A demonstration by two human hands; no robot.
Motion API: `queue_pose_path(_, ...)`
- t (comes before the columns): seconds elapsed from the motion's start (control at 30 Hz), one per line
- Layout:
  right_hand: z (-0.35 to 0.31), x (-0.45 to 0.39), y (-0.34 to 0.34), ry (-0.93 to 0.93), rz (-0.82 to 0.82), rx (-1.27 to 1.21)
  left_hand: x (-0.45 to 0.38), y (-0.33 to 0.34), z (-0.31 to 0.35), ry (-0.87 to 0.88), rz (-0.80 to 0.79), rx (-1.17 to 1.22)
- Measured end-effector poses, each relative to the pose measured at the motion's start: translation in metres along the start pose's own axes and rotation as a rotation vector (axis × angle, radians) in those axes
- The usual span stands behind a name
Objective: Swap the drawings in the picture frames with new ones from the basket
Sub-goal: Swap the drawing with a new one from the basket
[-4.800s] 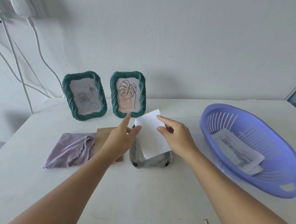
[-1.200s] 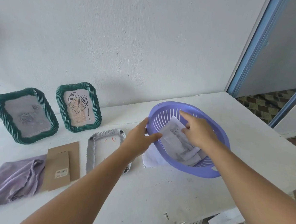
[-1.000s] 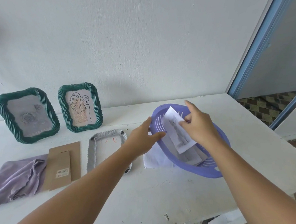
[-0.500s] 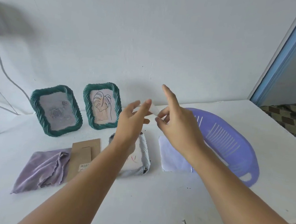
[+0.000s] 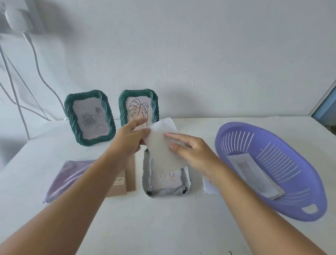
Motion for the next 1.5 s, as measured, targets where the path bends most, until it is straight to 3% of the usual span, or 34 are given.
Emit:
queue_pose_path(0.13,0.016,0.001,0.009,0.009,0.149,-0.144,0.011,-0.007,-0.006,0.035,-0.019,-0.086)
queue_pose_path(0.27,0.031,0.002,0.011,0.020,0.253,-0.038,0.023,-0.002,-0.029,0.098,-0.075,-0.297)
queue_pose_path(0.53,0.045,0.014,0.006,0.079,0.112,0.319,0.012,-0.004,-0.054,0.201,0.054,-0.619)
queue_pose_path(0.77,0.058,0.022,0.001,0.152,0.044,0.580,0.012,0.003,-0.067,0.271,0.060,-0.797)
queue_pose_path(1.27,0.072,0.015,-0.002,0.100,0.014,0.737,0.006,0.012,-0.068,0.258,0.059,-0.868)
queue_pose_path(1.5,0.079,0.016,0.000,0.100,-0.050,0.846,0.010,0.013,-0.068,0.325,0.115,-1.020)
Point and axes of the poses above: each hand's wrist, its own x-axis away from the middle knuckle, its own y-axis out of the palm, z = x × y, the point moved 5 cm from there along -x, towards the middle knuckle, and after that the axes turned 13 degrees about -y, right-handed, at the moved point
